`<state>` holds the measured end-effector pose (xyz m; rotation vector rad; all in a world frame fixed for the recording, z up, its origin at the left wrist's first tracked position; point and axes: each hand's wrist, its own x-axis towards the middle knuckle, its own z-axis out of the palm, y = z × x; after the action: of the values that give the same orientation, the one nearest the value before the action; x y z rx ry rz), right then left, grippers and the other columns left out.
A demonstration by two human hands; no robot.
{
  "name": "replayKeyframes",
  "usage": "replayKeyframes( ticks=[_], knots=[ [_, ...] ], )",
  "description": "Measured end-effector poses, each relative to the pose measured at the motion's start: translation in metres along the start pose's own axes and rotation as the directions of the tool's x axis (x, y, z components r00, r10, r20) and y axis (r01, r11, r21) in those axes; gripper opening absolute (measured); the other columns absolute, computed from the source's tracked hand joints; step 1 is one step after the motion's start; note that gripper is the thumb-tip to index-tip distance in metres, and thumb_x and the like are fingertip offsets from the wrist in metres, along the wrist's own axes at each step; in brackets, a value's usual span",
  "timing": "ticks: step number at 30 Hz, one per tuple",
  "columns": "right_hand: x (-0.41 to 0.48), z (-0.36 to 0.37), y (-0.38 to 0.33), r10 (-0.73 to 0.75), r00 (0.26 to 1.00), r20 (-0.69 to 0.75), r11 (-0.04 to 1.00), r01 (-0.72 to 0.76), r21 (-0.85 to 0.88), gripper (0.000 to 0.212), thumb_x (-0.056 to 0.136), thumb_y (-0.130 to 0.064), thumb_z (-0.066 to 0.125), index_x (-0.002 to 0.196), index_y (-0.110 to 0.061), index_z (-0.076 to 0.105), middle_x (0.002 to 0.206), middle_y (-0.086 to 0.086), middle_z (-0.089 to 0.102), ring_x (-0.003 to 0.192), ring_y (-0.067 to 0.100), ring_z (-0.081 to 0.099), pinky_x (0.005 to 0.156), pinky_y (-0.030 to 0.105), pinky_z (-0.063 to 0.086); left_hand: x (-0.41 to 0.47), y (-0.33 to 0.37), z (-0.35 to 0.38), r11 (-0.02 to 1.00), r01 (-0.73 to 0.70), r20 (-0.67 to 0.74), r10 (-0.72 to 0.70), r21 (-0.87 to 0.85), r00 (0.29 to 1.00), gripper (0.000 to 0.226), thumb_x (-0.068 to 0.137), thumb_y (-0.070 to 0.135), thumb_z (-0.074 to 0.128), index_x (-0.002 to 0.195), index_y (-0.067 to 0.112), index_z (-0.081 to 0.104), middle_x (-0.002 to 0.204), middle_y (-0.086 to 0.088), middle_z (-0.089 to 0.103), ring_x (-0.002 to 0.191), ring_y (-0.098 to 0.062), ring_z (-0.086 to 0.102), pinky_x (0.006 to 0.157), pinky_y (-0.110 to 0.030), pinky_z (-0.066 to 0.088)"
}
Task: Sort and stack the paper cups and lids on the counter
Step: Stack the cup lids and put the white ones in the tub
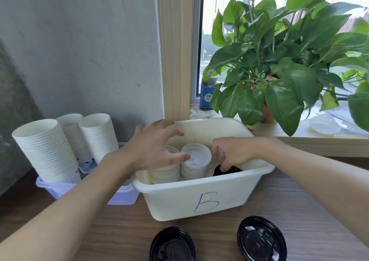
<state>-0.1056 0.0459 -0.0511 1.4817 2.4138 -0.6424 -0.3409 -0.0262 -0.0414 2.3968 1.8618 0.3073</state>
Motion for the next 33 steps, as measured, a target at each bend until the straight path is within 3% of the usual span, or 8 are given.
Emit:
replayKeyframes(
  ticks=[4, 11, 14, 18, 23, 26, 29, 33],
  knots=[
    [0.005, 0.008, 0.001, 0.003, 0.999, -0.038, 0.998, -0.006, -0.060, 0.043, 0.079, -0.014, 0.072, 0.110, -0.015, 0.042, 0.105, 0.004, 0.059, 0.092, 0.023, 0.054, 0.078, 0.037, 0.048, -0.001, 0.000, -0.001, 1.000, 0.006, -0.003, -0.006, 0.001, 1.000, 0.078, 0.070, 0.079, 0.042, 0.139, 0.044, 0.050, 0.163, 0.006, 0.029, 0.151, -0.013, 0.022, 0.119, -0.054, 0.018],
    [0.008, 0.008, 0.004, 0.005, 1.000, -0.031, 1.000, -0.005, 0.018, 0.036, 0.083, -0.008, 0.065, 0.104, -0.017, 0.038, 0.104, 0.014, 0.059, 0.079, 0.023, 0.051, 0.067, 0.039, 0.047, 0.000, -0.001, 0.000, 1.000, -0.003, -0.008, 0.003, -0.009, 1.000, 0.077, 0.072, 0.079, 0.039, 0.139, 0.043, 0.050, 0.163, 0.007, 0.030, 0.150, -0.014, 0.023, 0.119, -0.055, 0.018],
    [0.005, 0.007, 0.004, -0.024, 0.998, -0.050, 0.998, 0.027, 0.053, 0.035, 0.084, -0.006, 0.063, 0.104, -0.018, 0.037, 0.090, 0.009, 0.055, 0.072, 0.022, 0.048, 0.061, 0.035, 0.044, 0.000, -0.001, 0.000, 1.000, -0.006, -0.019, 0.005, -0.013, 1.000, 0.076, 0.073, 0.078, 0.038, 0.139, 0.043, 0.050, 0.163, 0.007, 0.030, 0.150, -0.014, 0.023, 0.119, -0.055, 0.018],
    [-0.003, 0.003, 0.003, -0.086, 0.984, -0.154, 0.996, 0.091, 0.022, 0.033, 0.082, -0.007, 0.062, 0.098, -0.019, 0.036, 0.075, 0.001, 0.045, 0.066, 0.021, 0.039, 0.058, 0.033, 0.036, 0.001, -0.002, 0.001, 1.000, -0.010, -0.018, 0.009, -0.017, 1.000, 0.072, 0.077, 0.076, 0.037, 0.139, 0.042, 0.050, 0.163, 0.007, 0.030, 0.150, -0.014, 0.023, 0.119, -0.055, 0.018],
    [-0.025, -0.015, 0.003, -0.117, 0.936, -0.332, 0.984, 0.154, 0.087, 0.032, 0.081, -0.012, 0.064, 0.095, -0.024, 0.038, 0.090, 0.000, 0.052, 0.071, 0.016, 0.043, 0.059, 0.026, 0.039, 0.002, -0.003, 0.003, 1.000, -0.008, -0.052, 0.008, -0.009, 0.999, 0.050, 0.096, 0.063, 0.049, 0.139, 0.039, 0.053, 0.161, 0.006, 0.033, 0.149, -0.014, 0.027, 0.118, -0.054, 0.020],
    [-0.039, -0.024, 0.002, -0.124, 0.893, -0.432, 0.956, 0.225, 0.191, 0.031, 0.081, -0.009, 0.065, 0.089, -0.025, 0.040, 0.085, 0.008, 0.055, 0.067, 0.016, 0.042, 0.056, 0.022, 0.039, 0.000, 0.000, 0.001, 0.996, -0.034, -0.154, 0.021, -0.079, 0.988, 0.042, 0.098, 0.054, 0.052, 0.132, 0.031, 0.062, 0.148, 0.008, 0.052, 0.139, -0.014, 0.044, 0.114, -0.049, 0.030],
    [-0.051, -0.031, -0.003, -0.110, 0.832, -0.544, 0.909, 0.305, 0.282, 0.029, 0.081, -0.008, 0.065, 0.087, -0.026, 0.042, 0.086, 0.016, 0.057, 0.067, 0.018, 0.042, 0.061, 0.031, 0.039, -0.004, 0.002, -0.003, 0.981, -0.068, -0.295, 0.011, -0.182, 0.955, 0.028, 0.100, 0.039, 0.056, 0.118, 0.024, 0.071, 0.127, 0.009, 0.067, 0.120, -0.014, 0.060, 0.106, -0.042, 0.041],
    [-0.069, -0.033, -0.016, -0.059, 0.763, -0.644, 0.830, 0.395, 0.393, 0.026, 0.079, -0.008, 0.065, 0.091, -0.022, 0.047, 0.087, 0.022, 0.062, 0.063, 0.018, 0.045, 0.062, 0.034, 0.040, -0.019, 0.019, -0.013, 0.886, -0.090, -0.371, -0.097, -0.455, 0.923, 0.019, 0.102, 0.035, 0.053, 0.102, 0.031, 0.071, 0.104, 0.017, 0.072, 0.098, 0.005, 0.063, 0.084, -0.026, 0.049]
  ],
)
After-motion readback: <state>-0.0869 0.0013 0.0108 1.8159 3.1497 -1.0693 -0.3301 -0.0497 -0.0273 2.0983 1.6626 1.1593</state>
